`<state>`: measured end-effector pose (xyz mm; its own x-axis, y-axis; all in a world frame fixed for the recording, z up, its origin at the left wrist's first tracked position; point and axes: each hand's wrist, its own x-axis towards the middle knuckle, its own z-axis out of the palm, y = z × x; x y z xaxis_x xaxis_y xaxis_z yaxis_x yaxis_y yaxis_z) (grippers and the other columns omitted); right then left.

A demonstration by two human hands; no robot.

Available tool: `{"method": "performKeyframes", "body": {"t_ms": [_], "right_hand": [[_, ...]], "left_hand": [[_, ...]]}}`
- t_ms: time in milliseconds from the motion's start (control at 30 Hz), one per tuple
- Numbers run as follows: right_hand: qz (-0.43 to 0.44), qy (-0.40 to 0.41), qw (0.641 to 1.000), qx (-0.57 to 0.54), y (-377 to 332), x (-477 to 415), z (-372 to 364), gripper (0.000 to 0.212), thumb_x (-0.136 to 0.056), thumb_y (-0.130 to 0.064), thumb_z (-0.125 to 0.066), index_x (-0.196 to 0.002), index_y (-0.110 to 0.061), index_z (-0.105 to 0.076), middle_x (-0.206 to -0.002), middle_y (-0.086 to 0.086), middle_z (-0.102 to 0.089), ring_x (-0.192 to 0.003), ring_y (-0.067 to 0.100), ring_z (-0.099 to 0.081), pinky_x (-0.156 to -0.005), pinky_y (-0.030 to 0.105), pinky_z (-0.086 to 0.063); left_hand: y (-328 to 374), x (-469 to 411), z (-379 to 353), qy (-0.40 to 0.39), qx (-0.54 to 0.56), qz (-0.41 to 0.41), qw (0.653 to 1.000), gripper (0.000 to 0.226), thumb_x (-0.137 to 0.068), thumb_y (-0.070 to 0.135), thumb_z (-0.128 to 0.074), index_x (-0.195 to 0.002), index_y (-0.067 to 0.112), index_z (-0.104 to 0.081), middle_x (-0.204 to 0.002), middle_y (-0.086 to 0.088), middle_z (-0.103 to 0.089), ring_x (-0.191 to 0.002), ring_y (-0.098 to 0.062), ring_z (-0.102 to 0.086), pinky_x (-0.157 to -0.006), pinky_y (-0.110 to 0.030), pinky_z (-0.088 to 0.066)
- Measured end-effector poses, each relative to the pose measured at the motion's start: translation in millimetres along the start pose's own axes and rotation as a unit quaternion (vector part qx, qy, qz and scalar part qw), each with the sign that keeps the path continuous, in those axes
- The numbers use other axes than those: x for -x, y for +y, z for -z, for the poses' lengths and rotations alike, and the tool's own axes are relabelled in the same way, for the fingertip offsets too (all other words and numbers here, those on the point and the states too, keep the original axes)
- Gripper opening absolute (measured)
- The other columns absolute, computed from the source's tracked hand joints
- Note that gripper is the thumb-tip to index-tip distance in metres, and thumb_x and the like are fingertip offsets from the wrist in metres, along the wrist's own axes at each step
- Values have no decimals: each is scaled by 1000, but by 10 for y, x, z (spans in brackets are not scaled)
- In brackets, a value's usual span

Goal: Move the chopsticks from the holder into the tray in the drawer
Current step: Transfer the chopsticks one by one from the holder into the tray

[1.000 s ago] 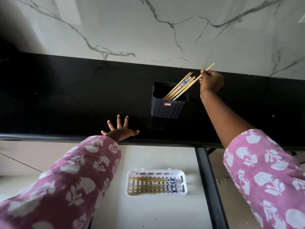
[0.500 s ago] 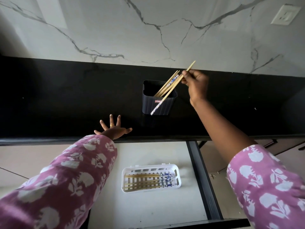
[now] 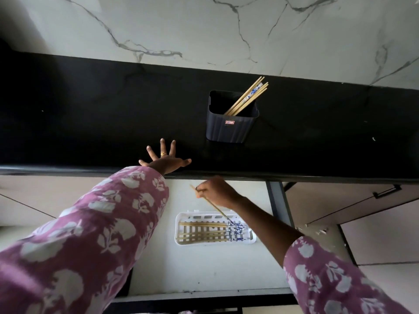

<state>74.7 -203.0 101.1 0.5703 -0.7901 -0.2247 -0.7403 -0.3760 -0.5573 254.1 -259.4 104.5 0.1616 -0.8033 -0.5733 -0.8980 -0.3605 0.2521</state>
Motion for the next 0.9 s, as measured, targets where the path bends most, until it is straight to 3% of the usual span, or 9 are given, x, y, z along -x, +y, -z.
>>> {"method": "performKeyframes", "body": {"t_ms": [133, 233, 333, 500, 733, 900], "right_hand": [[9, -103, 988, 111, 2, 94, -489, 19, -86, -1, -51, -92, 0, -69, -100, 17, -71, -91, 34, -67, -79, 38, -53], [36, -139, 964, 222, 3, 147, -769, 21, -86, 6, -46, -97, 6, -64, -101, 25, -66, -98, 39, -63, -77, 42, -51], [46, -157, 950, 267, 27, 153, -982, 26, -87, 7, -44, -102, 4, -64, -107, 21, -66, -106, 38, -61, -80, 41, -51], [49, -154, 944, 288, 109, 105, -1191, 31, -81, 12, -46, -99, -2, -68, -100, 14, -71, -102, 32, -64, -76, 35, -52], [35, -151, 946, 285, 150, 71, -1240, 33, -80, 15, -48, -106, 1, -64, -110, 19, -67, -109, 36, -60, -84, 40, -51], [1, -132, 957, 257, 148, 90, -1152, 29, -93, 1, -40, -114, 1, -60, -120, 20, -61, -115, 32, -55, -93, 39, -47]], "left_hand": [[10, 0, 8, -2, 5, -4, 1000, 90, -77, 81, -36, -146, 46, 10, -156, 11, 24, -141, -40, 24, -107, -70, 4], [17, 3, 27, -7, 3, -5, 1000, 89, -79, 79, -36, -146, 45, 10, -156, 11, 24, -141, -40, 24, -107, -69, 4], [16, 2, 38, -13, 1, -2, 1000, 89, -79, 79, -37, -146, 45, 11, -155, 11, 26, -140, -40, 25, -107, -69, 4], [32, -5, 33, -12, 3, 2, 1000, 88, -80, 77, -38, -146, 45, 12, -154, 11, 28, -140, -39, 26, -106, -69, 4], [34, -18, 46, -19, 0, 8, 1000, 89, -80, 77, -39, -145, 45, 14, -154, 11, 29, -140, -39, 26, -106, -69, 3], [31, -36, 52, -23, -2, 9, 1000, 91, -80, 77, -39, -145, 45, 15, -154, 10, 30, -140, -40, 26, -106, -70, 3]]}}
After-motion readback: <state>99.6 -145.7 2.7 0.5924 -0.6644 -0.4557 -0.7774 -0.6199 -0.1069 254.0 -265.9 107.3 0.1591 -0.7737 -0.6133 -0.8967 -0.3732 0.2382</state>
